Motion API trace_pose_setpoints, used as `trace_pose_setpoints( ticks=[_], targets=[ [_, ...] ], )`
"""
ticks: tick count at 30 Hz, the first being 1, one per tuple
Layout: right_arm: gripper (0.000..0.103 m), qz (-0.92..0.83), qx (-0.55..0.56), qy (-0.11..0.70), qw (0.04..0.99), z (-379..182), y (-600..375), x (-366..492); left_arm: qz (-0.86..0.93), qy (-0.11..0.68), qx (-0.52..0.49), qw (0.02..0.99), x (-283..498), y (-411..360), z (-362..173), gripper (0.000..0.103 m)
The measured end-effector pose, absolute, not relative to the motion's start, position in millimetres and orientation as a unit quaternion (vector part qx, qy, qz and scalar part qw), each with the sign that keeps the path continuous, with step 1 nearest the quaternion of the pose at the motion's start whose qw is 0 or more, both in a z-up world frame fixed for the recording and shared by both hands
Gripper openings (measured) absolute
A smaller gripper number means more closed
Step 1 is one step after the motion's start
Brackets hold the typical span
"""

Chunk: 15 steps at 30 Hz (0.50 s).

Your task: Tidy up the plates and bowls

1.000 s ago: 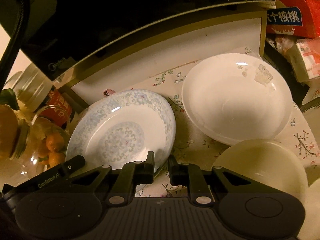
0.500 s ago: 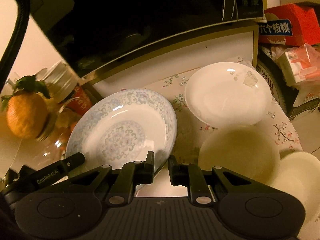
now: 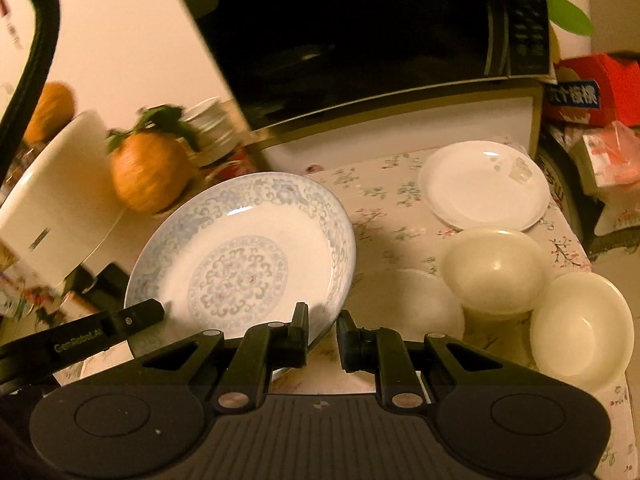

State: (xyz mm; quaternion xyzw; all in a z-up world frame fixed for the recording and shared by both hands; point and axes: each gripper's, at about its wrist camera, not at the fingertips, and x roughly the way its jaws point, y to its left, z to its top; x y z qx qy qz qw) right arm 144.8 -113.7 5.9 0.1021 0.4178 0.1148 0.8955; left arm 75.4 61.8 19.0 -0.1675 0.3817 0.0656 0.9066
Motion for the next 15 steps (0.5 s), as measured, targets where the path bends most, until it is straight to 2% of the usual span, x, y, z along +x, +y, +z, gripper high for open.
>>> trace_pose_setpoints(
  ticks=[8,15],
  targets=[
    [0.014,0.147,0.079,0.42,0.892,6.6,-91.5,107.5,0.087,0.368,-0.179,0.908,24.8,79.2,23.8,0.009],
    [0.016,0.171,0.056,0.437,0.881,-5.1,-70.3,70.4,0.111,0.379,-0.191,0.899,-13.8,94.3,6.2,0.008]
  ],
)
